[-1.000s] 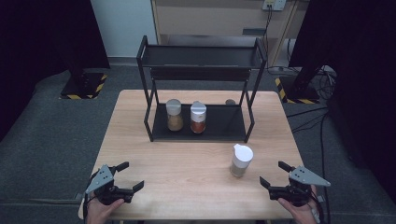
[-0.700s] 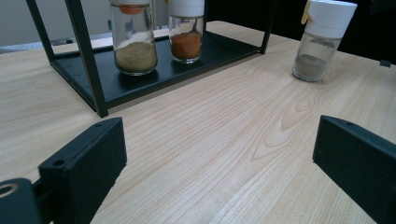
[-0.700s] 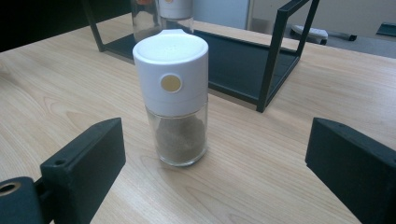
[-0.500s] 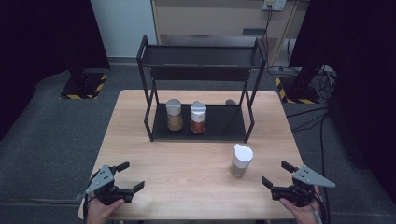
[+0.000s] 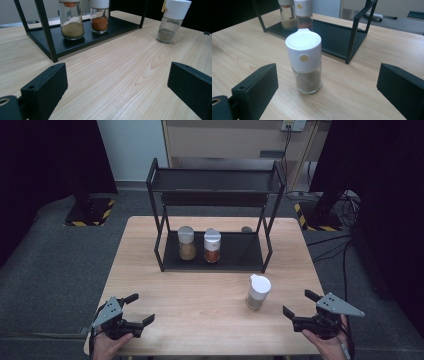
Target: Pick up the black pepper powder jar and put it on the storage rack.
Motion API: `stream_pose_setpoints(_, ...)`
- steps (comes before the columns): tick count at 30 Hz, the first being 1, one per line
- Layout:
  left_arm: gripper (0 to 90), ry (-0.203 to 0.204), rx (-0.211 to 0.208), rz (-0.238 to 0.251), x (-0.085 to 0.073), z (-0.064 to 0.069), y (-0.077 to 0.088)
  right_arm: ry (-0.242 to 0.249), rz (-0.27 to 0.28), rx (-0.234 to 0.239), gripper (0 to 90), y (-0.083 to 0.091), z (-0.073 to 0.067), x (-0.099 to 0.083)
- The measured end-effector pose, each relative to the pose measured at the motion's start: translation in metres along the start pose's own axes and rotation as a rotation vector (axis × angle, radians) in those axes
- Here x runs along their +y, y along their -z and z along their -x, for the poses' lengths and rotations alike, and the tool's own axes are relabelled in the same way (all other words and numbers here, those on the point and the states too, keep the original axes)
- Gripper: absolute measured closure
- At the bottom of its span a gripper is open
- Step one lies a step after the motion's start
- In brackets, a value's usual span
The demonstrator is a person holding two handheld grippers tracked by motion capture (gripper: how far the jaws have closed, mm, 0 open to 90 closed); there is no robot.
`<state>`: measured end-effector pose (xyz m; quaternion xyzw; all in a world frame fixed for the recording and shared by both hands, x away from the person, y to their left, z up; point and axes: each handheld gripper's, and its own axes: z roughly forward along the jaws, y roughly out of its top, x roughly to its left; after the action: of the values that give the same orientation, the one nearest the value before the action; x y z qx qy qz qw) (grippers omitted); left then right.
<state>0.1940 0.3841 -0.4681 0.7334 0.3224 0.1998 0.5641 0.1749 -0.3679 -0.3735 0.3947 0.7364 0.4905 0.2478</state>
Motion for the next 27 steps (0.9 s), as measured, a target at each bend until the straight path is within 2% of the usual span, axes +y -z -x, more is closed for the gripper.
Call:
stream_pose_setpoints(9, 2.1, 0.004, -0.002, 0.002, -0.001, 0.0, 0.0, 0.014, -0.009, 0.02, 3.8, -0.004, 0.0, 0.019)
stream_pose_setpoints(14, 2.1, 0.004, -0.001, -0.002, 0.0, 0.0, 0.0, 0.015, -0.031, 0.034, 3.8, -0.013, 0.0, 0.03)
stream_pose_setpoints(27, 2.2, 0.004, 0.0, -0.001, 0.0, 0.0, 0.0, 0.015, -0.073, 0.065, 4.5, -0.037, -0.001, 0.042)
